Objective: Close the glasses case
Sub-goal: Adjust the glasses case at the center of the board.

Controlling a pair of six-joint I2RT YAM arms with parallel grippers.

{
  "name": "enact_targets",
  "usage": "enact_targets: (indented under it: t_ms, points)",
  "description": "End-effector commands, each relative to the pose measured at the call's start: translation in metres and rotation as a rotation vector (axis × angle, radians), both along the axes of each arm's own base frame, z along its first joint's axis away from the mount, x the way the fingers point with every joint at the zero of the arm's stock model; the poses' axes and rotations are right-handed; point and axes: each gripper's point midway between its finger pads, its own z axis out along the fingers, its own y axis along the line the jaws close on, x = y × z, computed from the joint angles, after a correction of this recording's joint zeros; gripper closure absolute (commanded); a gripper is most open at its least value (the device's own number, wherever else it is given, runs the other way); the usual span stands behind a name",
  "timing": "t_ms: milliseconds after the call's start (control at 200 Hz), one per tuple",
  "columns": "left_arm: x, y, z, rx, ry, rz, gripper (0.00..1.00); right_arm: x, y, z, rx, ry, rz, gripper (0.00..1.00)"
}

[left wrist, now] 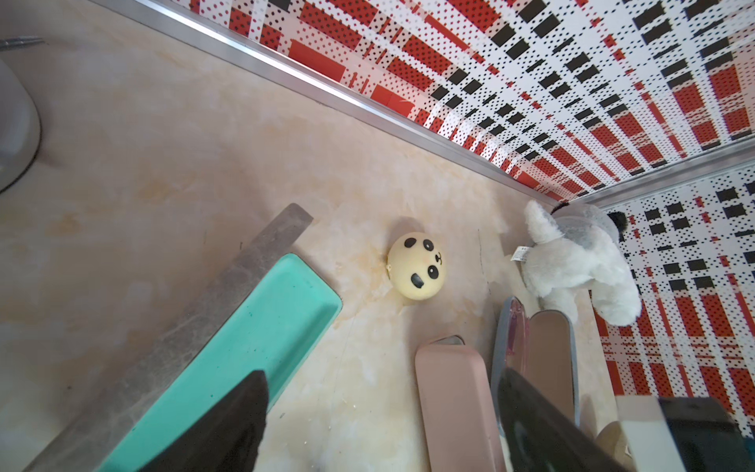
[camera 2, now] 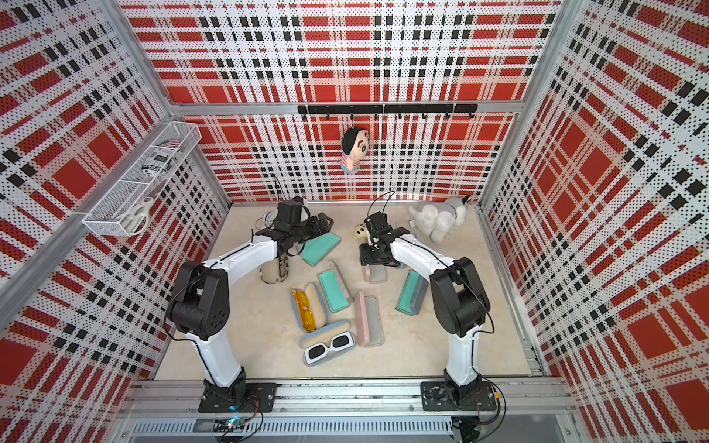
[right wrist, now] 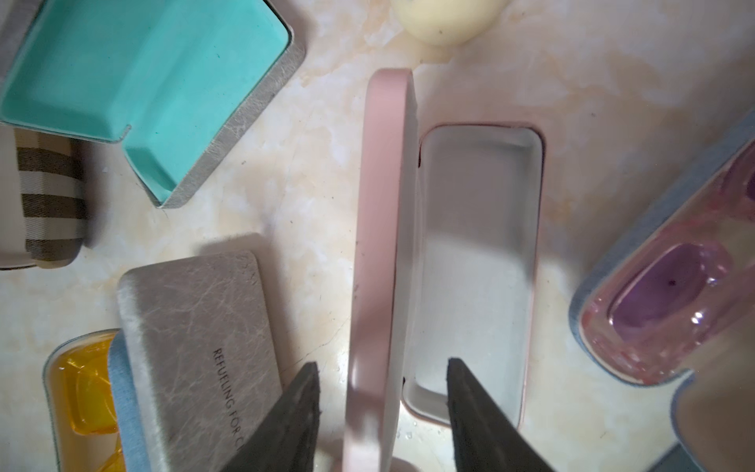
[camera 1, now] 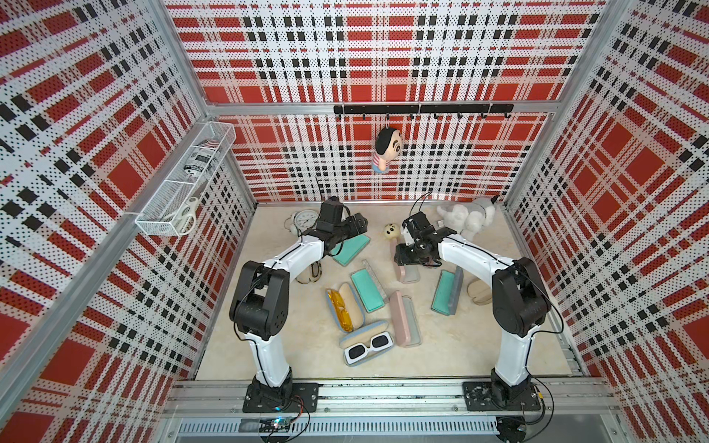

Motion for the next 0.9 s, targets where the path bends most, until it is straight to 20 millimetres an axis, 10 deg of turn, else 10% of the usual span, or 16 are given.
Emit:
enact_targets:
  t_ms: [0,426,897]
  points:
    - [-0.002,0.007,0.022,-0.02,-0.048,0.011,0.11,0.003,0.013,-0.004,0.017,0.001,0.031,0.48]
    - [-0.005,0.019,0.014,-0.015,-0.031,0.024,0.11,0.013,0.025,-0.016,0.046,0.019,0.037,0.81]
    - [-0.005,0.02,0.009,-0.016,-0.021,0.024,0.11,0.025,0.041,-0.006,0.11,0.009,0.033,0.84]
